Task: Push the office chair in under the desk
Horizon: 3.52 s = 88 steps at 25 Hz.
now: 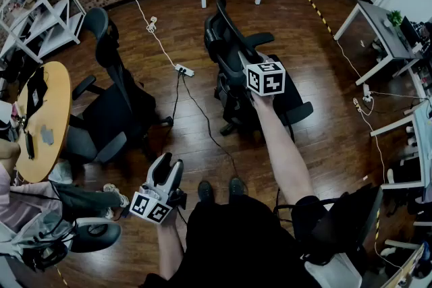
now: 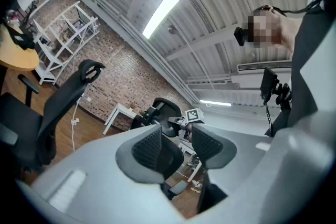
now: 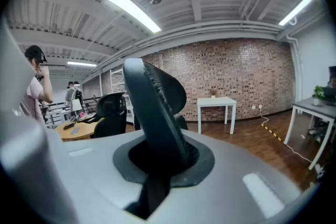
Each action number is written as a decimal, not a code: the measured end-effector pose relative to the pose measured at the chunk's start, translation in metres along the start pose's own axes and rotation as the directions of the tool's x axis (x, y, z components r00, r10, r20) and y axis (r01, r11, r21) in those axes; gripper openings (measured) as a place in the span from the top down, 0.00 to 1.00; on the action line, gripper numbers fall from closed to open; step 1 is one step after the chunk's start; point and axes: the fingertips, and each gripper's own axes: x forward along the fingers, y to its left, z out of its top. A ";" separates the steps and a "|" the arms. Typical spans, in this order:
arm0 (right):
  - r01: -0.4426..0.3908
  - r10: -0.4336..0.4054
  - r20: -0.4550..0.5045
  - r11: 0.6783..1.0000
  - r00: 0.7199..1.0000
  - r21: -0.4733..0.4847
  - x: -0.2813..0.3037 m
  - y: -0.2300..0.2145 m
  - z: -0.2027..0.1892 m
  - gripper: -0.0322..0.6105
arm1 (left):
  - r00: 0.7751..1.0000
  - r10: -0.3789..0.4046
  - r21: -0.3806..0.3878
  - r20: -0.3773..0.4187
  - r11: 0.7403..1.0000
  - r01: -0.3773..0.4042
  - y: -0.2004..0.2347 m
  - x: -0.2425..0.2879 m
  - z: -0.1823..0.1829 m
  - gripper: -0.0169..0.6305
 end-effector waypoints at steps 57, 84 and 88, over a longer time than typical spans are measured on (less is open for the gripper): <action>-0.201 0.151 0.252 0.962 0.956 0.183 -0.010 -0.344 0.010 0.57 | 0.874 -0.009 0.206 -0.486 0.971 0.125 0.139 0.529 -0.163 0.21; -0.315 0.275 0.211 0.930 0.938 0.190 0.169 -0.552 0.096 0.57 | 0.895 0.055 0.216 -0.442 0.975 0.046 0.217 0.757 -0.187 0.31; -0.355 0.322 0.179 0.914 0.930 0.197 0.197 -0.600 0.117 0.57 | 0.901 0.109 0.234 -0.420 0.972 -0.008 0.224 0.808 -0.198 0.31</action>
